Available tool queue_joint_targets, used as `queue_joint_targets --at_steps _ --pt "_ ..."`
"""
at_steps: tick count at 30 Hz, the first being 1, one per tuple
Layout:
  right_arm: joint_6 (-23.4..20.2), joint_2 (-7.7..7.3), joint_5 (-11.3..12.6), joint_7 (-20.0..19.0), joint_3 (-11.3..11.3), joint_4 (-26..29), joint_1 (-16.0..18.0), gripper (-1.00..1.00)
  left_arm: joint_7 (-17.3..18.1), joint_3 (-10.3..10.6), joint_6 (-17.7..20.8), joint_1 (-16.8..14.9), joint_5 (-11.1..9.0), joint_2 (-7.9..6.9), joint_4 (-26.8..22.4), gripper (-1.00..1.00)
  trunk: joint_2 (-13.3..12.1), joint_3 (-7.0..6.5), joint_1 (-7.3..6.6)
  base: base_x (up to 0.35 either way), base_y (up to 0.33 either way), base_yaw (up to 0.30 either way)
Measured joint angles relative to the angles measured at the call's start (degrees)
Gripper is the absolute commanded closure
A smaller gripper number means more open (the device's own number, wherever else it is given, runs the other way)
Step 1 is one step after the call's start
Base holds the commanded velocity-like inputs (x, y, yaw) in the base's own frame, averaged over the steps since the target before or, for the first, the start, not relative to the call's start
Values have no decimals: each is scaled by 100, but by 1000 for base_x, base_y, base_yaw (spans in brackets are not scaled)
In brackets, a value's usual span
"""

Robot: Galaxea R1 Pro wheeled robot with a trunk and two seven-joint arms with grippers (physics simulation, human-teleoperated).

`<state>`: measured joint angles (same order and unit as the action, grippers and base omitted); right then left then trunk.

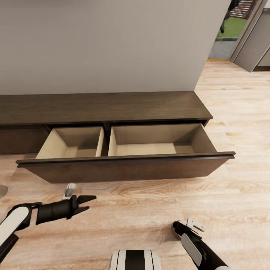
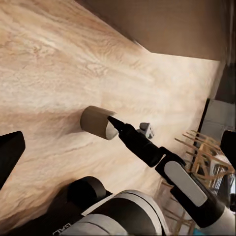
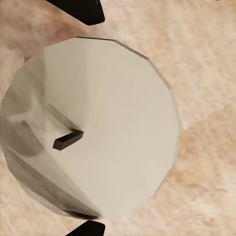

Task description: Place each of the two pumpkins and all three candles from the living room inside a cabinet in the living room (use any cabinet), then make sure every cabinet is closed, and position the cauldron so it is next to a table in the living room.

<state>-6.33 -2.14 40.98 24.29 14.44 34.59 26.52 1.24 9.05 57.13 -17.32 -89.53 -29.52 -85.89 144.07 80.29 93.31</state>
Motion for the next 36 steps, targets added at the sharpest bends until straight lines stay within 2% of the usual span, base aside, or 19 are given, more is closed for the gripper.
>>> queue_joint_targets --at_steps 4,7,11,13,16,21,22,36 --pt "0 -2 0 0 0 0 0 -100 960 87 13 49 -102 -78 -10 -100 0 0 0 0 0 0" --pt "0 -3 0 0 0 0 0 -100 1582 286 15 68 -67 -95 -10 -100 0 0 0 0 0 0" --pt "0 -4 0 0 0 0 0 -100 1806 380 14 74 -38 -101 -11 -100 1 22 3 0 0 0" --pt "-15 -3 -147 26 -13 22 6 -100 1839 395 15 77 -36 -103 -17 -100 5 65 6 0 0 0" --pt "-10 -4 -86 293 -10 7 3 -100 1849 404 15 77 -36 -103 -19 -100 7 110 12 0 0 0" --pt "-10 -2 -95 295 -9 1 4 -100 1855 410 15 77 -37 -99 -19 -100 7 110 11 0 0 0" --pt "-10 -4 -98 290 -8 1 4 100 1856 409 15 77 -37 -101 -19 -100 7 110 11 0 0 0" --pt "-12 1 -111 312 -5 2 6 100 1858 412 8 77 -34 -103 -10 -100 7 110 11 0 0 0"
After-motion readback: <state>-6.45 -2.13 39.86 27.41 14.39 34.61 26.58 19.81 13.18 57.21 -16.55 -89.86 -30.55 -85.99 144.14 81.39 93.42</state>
